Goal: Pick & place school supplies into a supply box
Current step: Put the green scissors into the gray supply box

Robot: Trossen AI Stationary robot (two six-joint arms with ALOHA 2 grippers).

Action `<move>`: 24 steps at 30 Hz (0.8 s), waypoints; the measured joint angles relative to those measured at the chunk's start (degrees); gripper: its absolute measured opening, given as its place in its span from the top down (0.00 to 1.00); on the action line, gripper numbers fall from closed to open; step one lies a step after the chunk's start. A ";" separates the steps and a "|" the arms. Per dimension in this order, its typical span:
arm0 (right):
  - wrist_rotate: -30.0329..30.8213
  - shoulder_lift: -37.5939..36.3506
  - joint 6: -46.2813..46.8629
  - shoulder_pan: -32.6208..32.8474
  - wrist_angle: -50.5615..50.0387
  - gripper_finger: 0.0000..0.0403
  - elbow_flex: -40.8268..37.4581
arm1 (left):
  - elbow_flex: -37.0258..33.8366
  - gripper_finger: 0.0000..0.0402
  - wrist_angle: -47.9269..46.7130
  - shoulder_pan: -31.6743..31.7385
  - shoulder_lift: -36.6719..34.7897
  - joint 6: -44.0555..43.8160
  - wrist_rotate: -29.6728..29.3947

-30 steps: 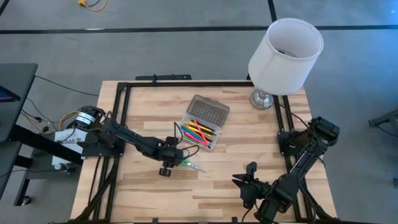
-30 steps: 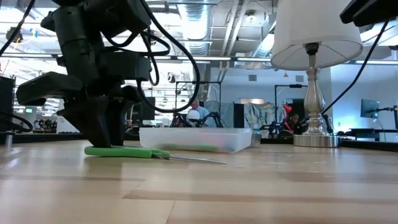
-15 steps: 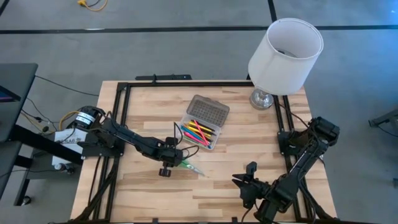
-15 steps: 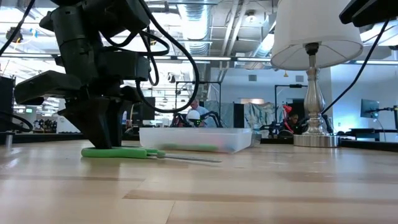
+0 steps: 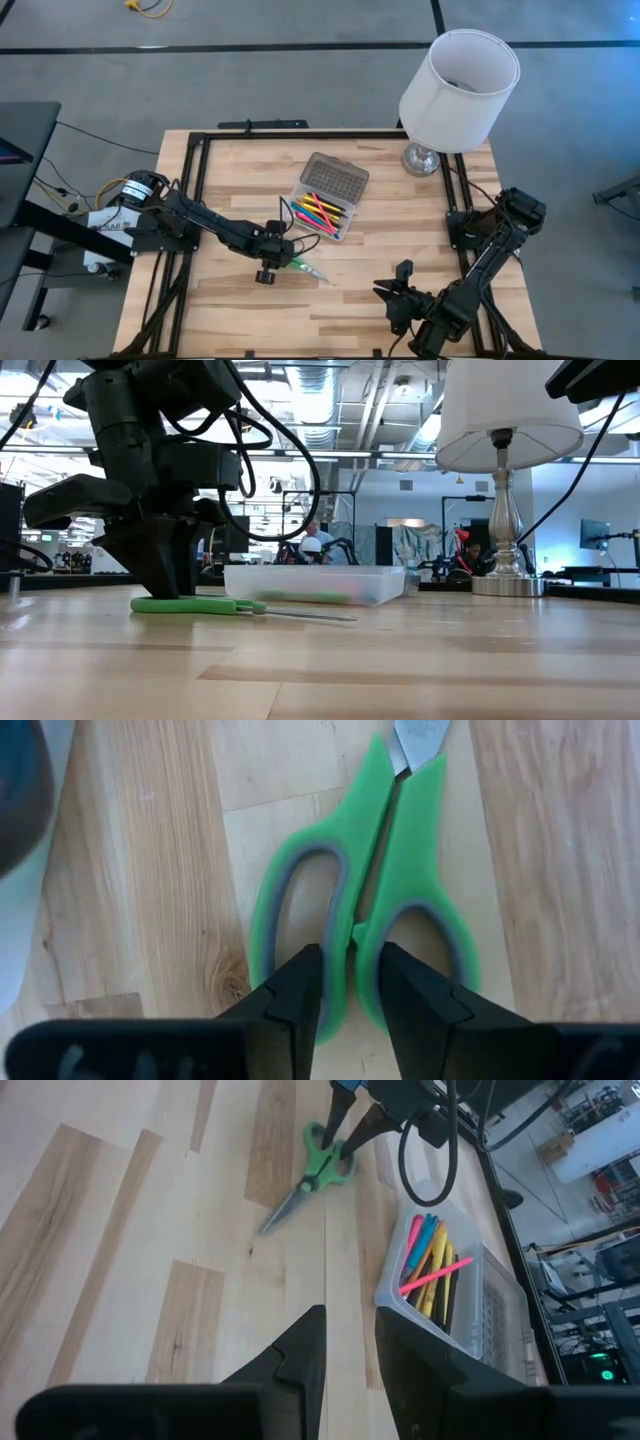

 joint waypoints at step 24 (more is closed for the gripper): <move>-0.02 0.00 0.00 -0.22 0.02 0.79 0.00 | -0.02 0.77 0.79 -0.16 0.09 0.08 -0.68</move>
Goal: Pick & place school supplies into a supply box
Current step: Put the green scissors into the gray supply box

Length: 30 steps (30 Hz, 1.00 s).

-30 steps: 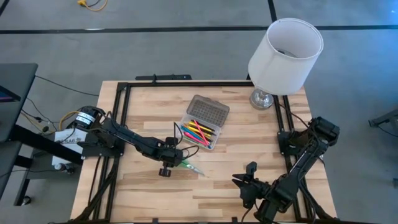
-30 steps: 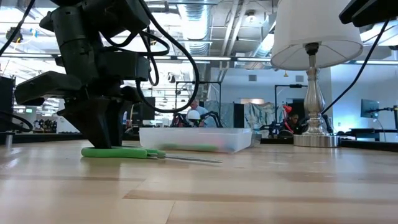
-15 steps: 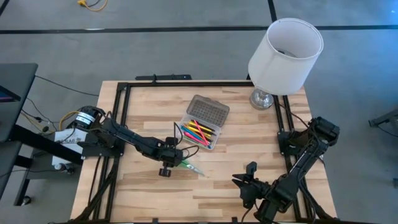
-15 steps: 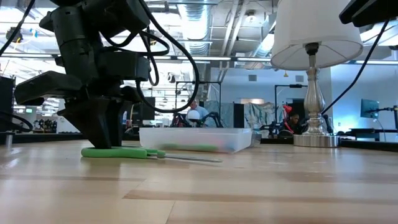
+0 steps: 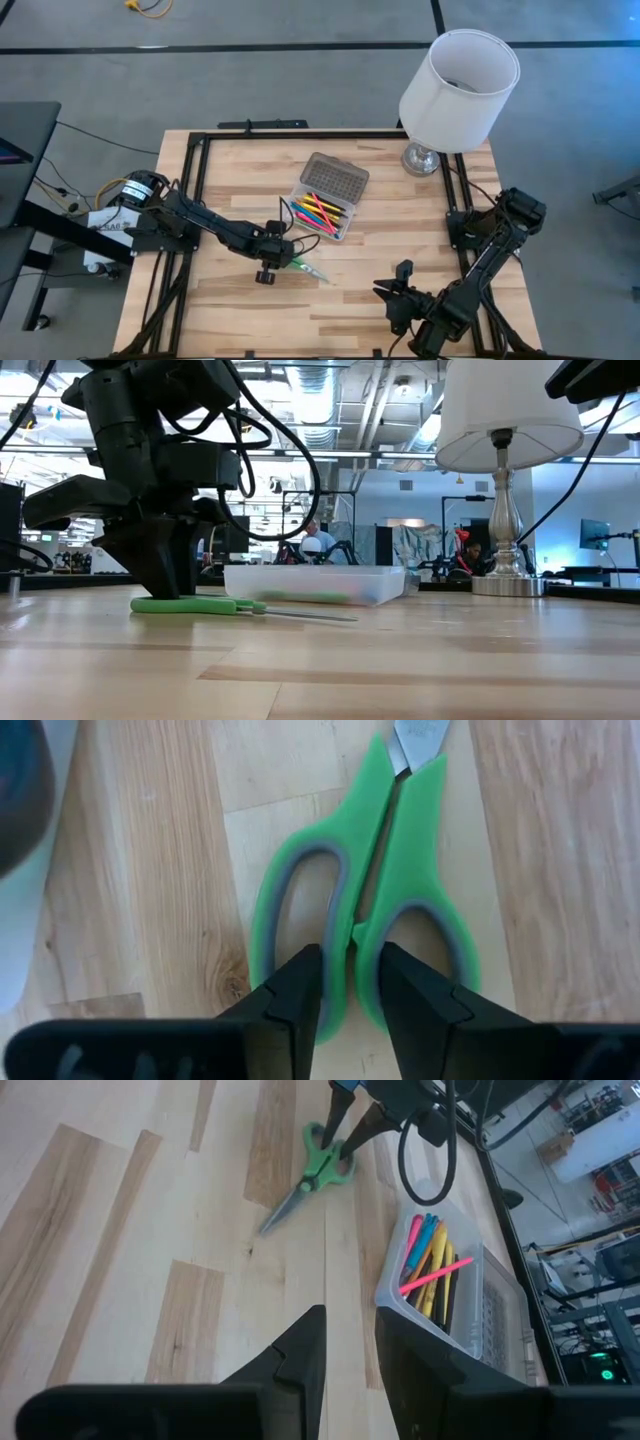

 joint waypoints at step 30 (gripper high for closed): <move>-0.04 0.00 0.50 -0.02 0.00 0.79 0.00 | 7.77 0.77 -1.42 -4.28 0.13 10.18 -29.11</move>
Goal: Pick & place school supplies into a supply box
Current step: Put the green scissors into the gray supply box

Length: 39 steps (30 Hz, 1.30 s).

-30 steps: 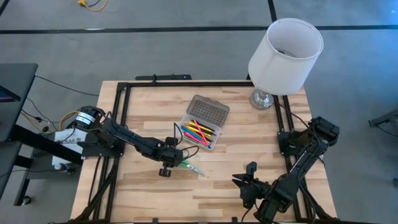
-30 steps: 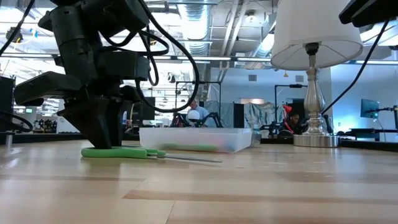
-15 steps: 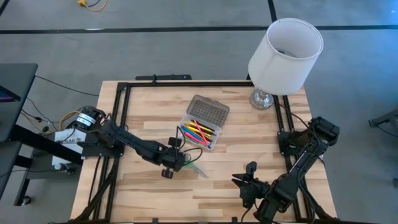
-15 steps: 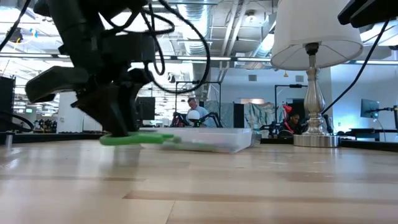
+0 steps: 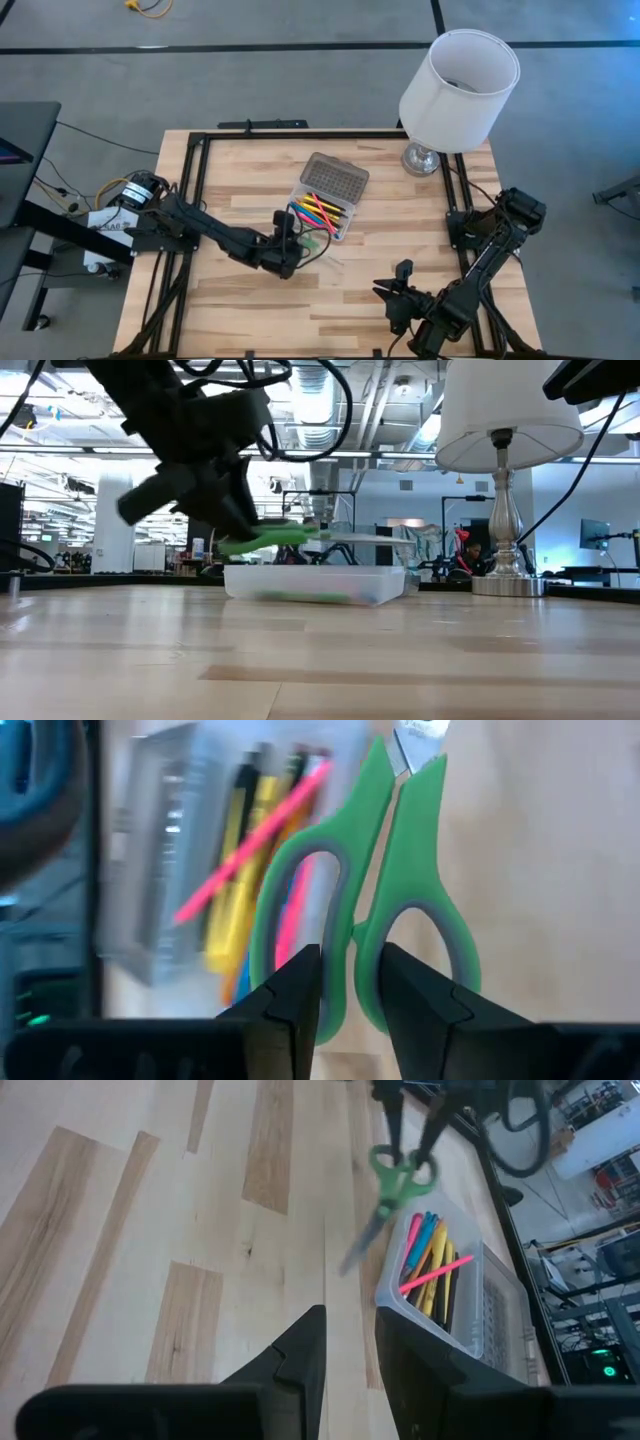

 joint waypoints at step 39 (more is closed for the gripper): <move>0.00 0.00 -0.04 -0.02 -0.02 0.79 0.00 | 0.60 0.77 4.01 16.15 -0.11 6.79 -3.12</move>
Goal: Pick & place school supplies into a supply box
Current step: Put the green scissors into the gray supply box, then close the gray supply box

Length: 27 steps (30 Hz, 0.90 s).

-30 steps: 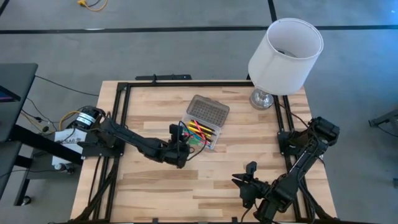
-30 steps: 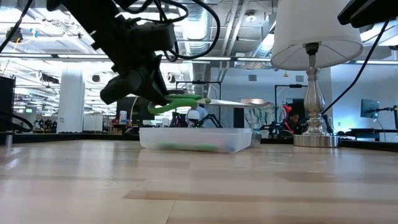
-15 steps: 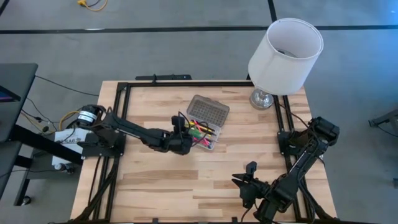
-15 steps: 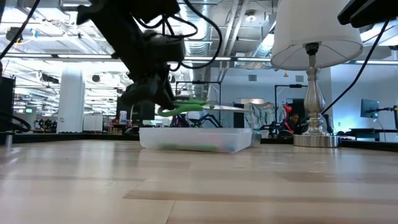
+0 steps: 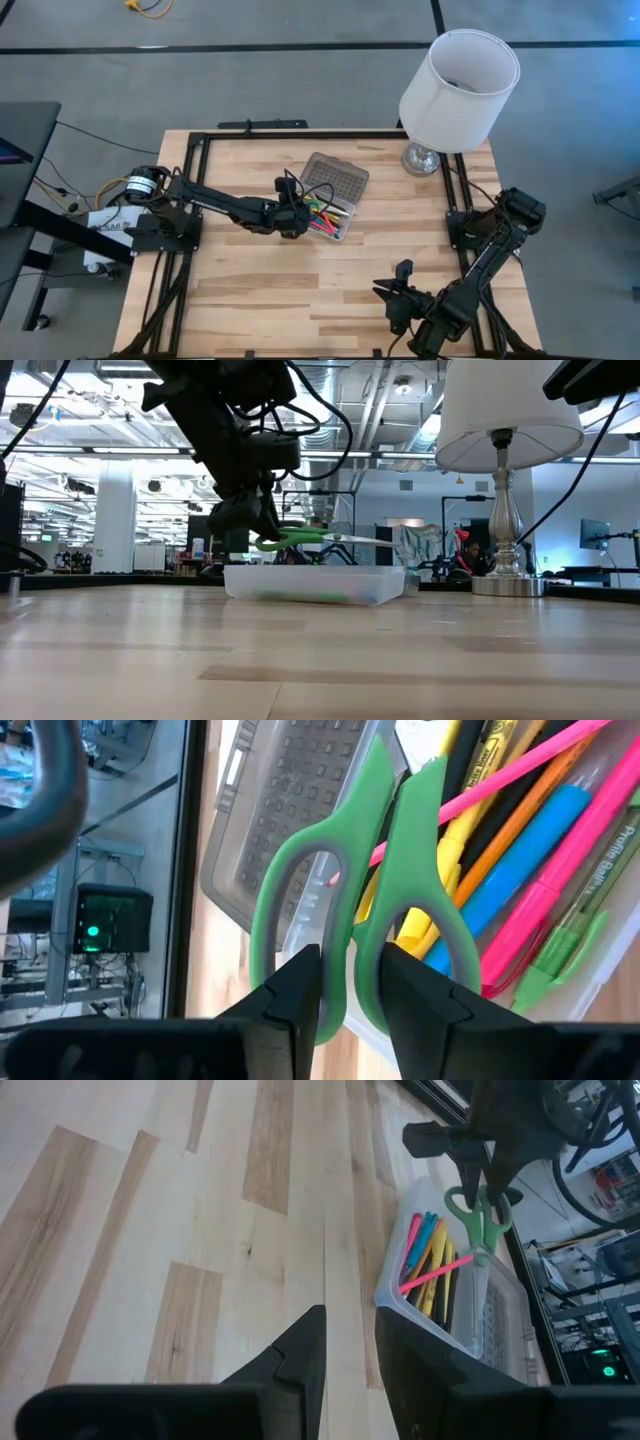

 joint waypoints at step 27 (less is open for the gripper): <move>0.01 0.00 0.00 0.00 0.00 0.79 0.00 | 0.00 0.64 -0.03 0.00 -0.02 0.32 1.21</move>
